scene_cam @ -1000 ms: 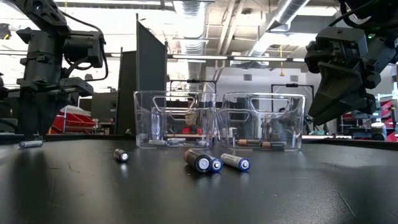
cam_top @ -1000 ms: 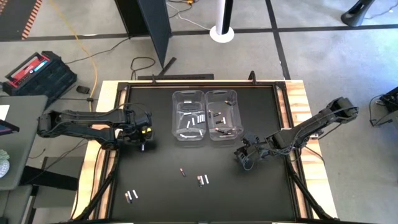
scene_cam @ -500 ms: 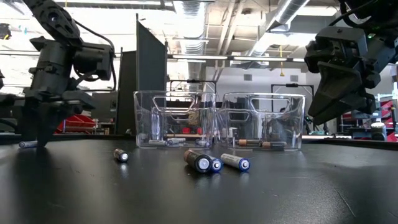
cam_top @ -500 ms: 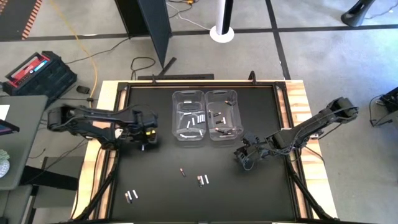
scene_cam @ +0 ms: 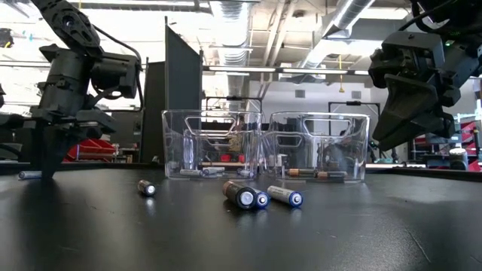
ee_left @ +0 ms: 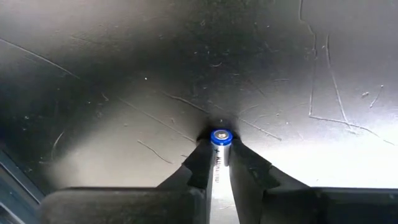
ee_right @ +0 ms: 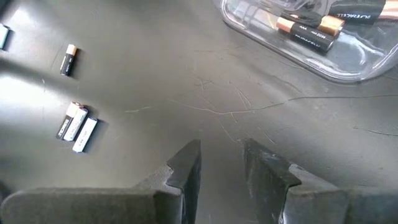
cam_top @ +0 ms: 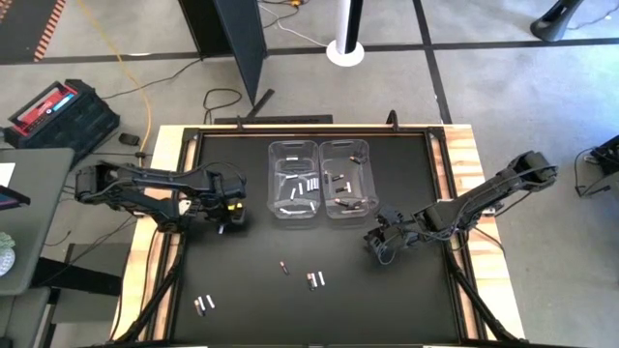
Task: Sort batteries
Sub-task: Put the white battery into the left transparent bin
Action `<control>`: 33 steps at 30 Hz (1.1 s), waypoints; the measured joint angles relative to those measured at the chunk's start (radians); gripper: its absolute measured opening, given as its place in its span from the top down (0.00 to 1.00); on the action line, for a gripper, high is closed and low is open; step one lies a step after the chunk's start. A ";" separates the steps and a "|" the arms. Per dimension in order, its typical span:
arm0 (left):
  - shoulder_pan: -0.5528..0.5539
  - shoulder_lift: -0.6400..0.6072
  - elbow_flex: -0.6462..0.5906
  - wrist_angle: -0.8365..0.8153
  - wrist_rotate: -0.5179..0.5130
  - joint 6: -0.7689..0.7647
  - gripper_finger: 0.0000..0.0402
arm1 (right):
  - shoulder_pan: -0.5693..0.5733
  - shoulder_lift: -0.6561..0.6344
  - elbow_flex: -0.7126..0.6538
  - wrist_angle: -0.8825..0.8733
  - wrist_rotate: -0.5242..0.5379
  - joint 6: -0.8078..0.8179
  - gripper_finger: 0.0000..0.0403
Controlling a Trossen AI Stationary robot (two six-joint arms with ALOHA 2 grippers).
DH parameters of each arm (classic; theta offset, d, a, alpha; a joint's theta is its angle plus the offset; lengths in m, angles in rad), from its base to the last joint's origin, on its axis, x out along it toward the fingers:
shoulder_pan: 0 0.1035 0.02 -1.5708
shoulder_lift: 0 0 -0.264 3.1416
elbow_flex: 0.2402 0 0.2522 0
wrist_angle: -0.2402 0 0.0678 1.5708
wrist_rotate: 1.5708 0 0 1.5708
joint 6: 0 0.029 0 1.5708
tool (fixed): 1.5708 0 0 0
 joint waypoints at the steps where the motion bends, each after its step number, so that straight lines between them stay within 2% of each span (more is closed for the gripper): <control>1: 0.001 0.000 0.000 0.000 -0.001 0.003 0.92 | 0.000 0.000 0.000 0.000 0.000 0.000 0.66; 8: 0.027 0.001 0.035 -0.009 -0.002 0.055 0.90 | 0.000 0.000 0.000 0.000 0.000 0.000 0.66; 13: 0.062 0.004 0.091 -0.033 -0.039 0.115 0.90 | 0.000 0.000 0.000 0.000 0.000 0.000 0.66; 20: 0.117 0.003 0.172 -0.066 -0.030 0.195 0.90 | 0.000 0.000 0.000 0.000 0.000 0.008 0.66; 25: 0.167 0.003 0.274 -0.126 -0.034 0.281 0.89 | 0.000 0.000 0.000 0.000 0.000 0.009 0.66; 33: 0.245 0.010 0.521 -0.144 -0.089 0.460 0.89 | 0.000 0.000 0.000 0.000 0.000 0.010 0.66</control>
